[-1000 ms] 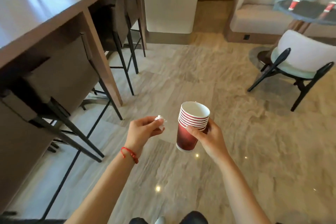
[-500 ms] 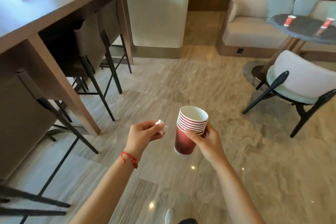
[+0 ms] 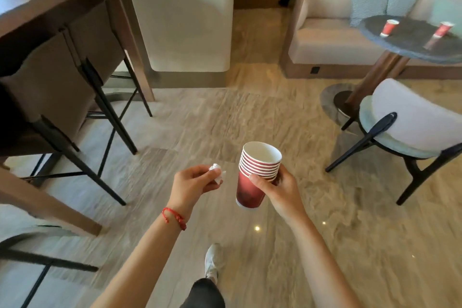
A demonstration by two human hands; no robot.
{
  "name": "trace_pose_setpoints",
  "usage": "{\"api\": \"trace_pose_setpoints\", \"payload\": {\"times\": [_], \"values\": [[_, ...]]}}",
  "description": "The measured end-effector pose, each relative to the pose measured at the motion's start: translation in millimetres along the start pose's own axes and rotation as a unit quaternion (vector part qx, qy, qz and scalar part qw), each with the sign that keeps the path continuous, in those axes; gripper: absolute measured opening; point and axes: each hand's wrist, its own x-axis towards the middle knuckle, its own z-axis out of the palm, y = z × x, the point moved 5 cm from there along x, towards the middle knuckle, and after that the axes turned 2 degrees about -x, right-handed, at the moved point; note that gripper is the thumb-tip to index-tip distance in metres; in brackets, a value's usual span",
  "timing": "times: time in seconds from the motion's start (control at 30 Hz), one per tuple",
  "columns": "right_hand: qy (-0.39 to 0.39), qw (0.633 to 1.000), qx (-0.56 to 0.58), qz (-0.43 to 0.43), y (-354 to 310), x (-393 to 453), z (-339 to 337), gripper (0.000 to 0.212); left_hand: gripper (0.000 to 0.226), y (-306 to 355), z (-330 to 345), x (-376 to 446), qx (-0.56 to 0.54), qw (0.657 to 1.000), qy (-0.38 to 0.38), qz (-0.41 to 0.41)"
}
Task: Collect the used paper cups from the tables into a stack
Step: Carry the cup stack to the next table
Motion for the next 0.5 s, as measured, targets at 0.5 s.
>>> {"api": "trace_pose_setpoints", "payload": {"times": [0.5], "values": [[0.062,0.997,0.009,0.041,6.5,269.7,-14.0,0.044,0.007,69.2,76.4,282.8,0.036,0.998,-0.045,-0.034]]}}
